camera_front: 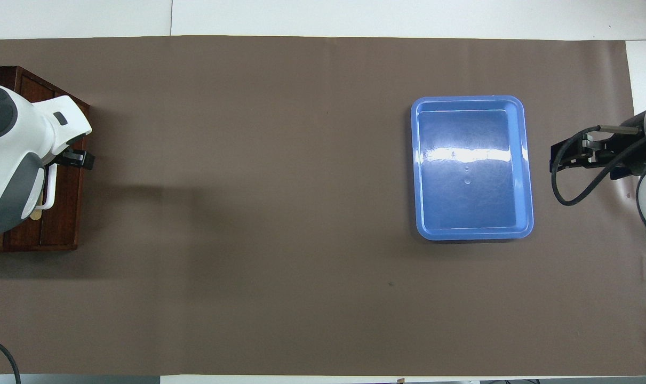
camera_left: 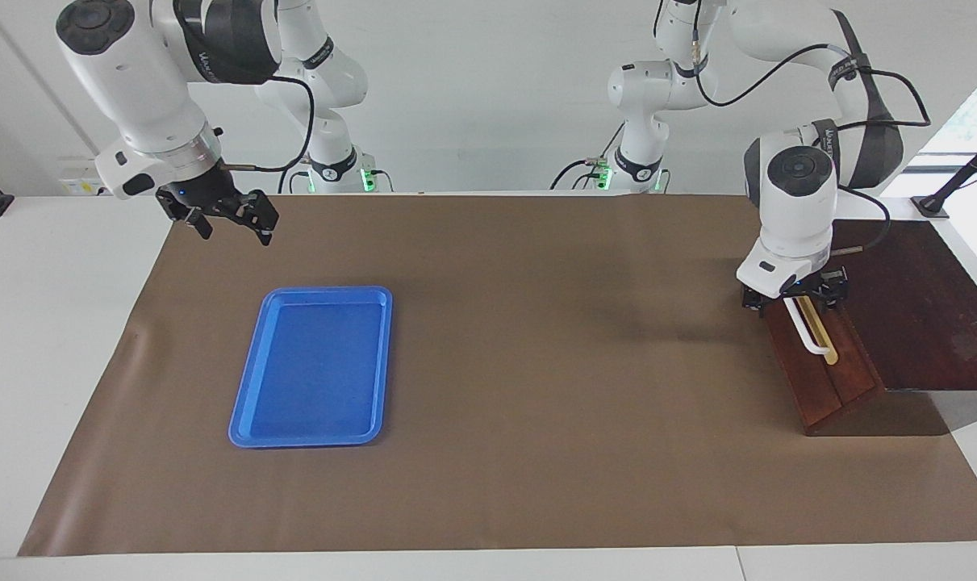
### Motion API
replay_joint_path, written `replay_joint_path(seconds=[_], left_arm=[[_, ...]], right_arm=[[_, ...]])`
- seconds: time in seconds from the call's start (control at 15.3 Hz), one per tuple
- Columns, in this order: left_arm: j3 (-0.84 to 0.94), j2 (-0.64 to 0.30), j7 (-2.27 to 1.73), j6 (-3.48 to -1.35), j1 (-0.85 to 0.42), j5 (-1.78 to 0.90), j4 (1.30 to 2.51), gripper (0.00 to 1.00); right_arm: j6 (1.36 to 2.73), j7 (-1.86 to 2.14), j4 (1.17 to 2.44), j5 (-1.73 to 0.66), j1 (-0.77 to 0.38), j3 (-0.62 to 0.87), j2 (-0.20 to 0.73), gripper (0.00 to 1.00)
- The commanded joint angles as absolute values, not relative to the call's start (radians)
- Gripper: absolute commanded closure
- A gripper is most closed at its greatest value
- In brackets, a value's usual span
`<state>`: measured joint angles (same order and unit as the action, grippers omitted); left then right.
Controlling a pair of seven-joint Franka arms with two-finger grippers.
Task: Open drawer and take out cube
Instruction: 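Pull the white drawer handle outward with the left gripper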
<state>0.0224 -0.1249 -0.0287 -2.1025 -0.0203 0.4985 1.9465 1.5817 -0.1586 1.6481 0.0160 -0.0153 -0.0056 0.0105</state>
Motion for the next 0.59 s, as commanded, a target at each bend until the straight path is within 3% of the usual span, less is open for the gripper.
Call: replay_joint_path(seconds=[0.0, 0.52], left_arm=[[0.026, -0.097, -0.037, -2.157, -0.012, 0.525, 2.014, 0.0], [0.028, -0.103, -0.041, -2.204, -0.011, 0.525, 2.043, 0.0]], right_arm=[[1.58, -0.173, 1.67, 0.028, -0.003, 0.006, -0.011, 0.0], [1.58, -0.173, 1.671, 0.028, -0.003, 0.006, -0.012, 0.0]])
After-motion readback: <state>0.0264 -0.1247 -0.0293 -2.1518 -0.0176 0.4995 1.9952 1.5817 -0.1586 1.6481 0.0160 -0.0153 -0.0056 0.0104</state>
